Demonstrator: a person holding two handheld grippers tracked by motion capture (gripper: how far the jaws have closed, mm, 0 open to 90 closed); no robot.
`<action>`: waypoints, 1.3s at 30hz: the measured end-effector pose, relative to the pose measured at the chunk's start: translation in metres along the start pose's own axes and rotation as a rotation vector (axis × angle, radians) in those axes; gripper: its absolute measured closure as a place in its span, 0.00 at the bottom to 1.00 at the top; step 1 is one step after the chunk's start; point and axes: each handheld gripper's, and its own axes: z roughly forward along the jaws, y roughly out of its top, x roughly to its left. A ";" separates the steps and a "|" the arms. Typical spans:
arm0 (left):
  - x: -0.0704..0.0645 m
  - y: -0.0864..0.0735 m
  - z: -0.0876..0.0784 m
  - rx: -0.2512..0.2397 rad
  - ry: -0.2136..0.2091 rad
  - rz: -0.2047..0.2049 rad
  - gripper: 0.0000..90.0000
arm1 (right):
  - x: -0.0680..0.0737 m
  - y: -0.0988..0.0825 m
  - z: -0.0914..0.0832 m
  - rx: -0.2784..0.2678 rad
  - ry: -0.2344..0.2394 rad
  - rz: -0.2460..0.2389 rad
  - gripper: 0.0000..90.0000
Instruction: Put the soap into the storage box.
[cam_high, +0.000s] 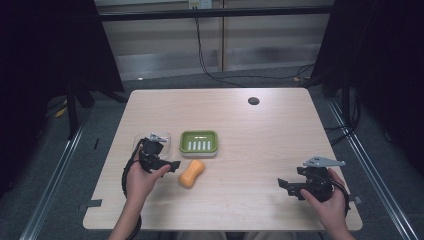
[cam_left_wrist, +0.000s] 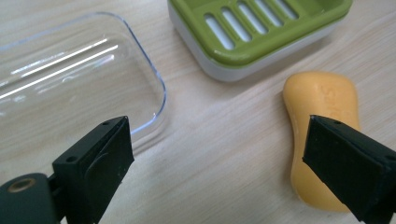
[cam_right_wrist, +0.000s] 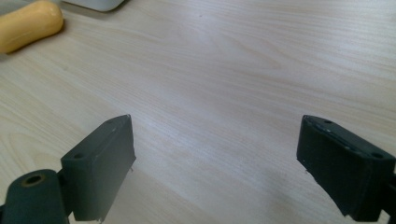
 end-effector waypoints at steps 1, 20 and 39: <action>-0.001 0.000 0.001 -0.001 0.000 -0.005 0.09 | 0.000 0.000 0.001 0.007 -0.002 -0.012 0.12; -0.033 0.018 0.011 0.071 -0.139 0.106 0.09 | -0.011 -0.005 -0.003 0.009 -0.005 -0.012 0.12; -0.045 0.026 0.027 0.218 -0.174 0.136 0.40 | -0.011 -0.004 -0.002 0.018 0.002 0.000 0.12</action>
